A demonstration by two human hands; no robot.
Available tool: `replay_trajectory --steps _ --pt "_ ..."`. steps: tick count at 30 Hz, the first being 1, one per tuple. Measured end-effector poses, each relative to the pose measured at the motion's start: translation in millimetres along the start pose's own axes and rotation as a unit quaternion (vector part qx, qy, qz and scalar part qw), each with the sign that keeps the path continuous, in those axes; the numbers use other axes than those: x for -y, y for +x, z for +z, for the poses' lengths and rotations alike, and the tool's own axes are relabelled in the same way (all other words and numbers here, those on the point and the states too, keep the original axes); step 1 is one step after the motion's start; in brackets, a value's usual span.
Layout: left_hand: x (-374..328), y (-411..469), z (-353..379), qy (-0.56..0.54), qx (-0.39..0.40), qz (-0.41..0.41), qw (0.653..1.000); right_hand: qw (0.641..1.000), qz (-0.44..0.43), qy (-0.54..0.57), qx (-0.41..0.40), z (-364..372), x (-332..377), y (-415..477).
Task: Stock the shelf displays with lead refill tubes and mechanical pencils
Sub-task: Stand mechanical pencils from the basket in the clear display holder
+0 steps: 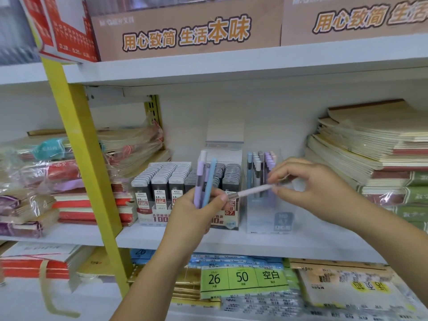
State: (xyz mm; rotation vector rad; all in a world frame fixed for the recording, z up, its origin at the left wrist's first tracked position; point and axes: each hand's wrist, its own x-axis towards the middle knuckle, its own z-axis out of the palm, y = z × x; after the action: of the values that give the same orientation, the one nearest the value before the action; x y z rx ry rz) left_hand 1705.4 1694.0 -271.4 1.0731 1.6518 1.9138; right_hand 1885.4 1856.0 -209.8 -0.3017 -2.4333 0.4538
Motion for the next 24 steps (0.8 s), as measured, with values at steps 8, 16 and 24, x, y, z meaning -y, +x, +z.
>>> replay_trajectory --steps 8,16,24 --pt "-16.8 8.8 24.2 0.063 0.031 0.051 0.996 0.991 -0.088 -0.083 0.052 6.7 19.4 10.4" --pt "-6.5 14.3 35.5 0.033 0.051 0.025 0.998 0.964 -0.023 0.195 -0.179 -31.8 -27.8 28.5" --pt "5.6 17.6 43.3 0.124 0.025 0.083 0.989 0.991 -0.024 -0.027 -0.129 5.0 -50.9 28.0"
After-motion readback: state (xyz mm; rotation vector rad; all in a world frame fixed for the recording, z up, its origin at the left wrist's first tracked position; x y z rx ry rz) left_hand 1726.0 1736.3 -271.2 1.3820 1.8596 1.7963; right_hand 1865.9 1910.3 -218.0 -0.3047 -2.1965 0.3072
